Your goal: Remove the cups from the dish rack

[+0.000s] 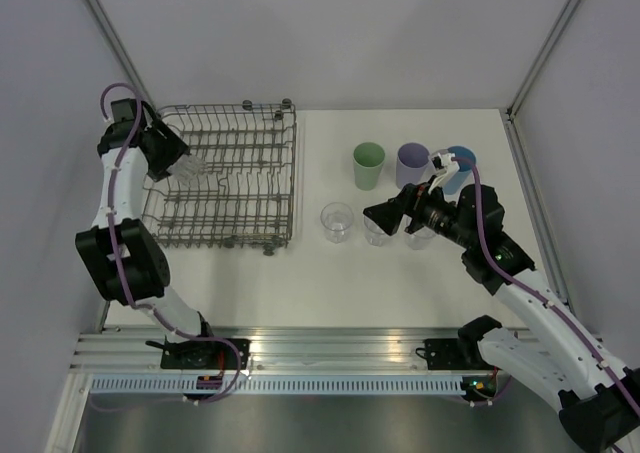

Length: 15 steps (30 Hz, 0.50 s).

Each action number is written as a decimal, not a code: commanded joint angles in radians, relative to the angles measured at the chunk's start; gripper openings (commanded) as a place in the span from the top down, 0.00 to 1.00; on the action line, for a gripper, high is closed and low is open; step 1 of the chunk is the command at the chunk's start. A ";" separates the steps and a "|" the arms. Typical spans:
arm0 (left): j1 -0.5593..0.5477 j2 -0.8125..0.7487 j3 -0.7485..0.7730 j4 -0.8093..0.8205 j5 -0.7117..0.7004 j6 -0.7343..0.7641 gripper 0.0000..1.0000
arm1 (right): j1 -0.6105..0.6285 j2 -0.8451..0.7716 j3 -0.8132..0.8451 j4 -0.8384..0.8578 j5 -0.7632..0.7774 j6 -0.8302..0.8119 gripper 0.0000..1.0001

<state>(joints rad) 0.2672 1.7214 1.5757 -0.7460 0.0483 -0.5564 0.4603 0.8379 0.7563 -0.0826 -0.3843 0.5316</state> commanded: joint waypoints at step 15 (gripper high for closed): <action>-0.058 -0.508 -0.266 0.281 0.720 -0.114 0.98 | -0.002 0.092 -0.026 0.411 -0.212 0.266 0.02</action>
<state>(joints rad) 0.2367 1.2388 1.3426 -0.5716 0.5732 -0.6014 0.4603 0.9123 0.7311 0.1997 -0.5465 0.7341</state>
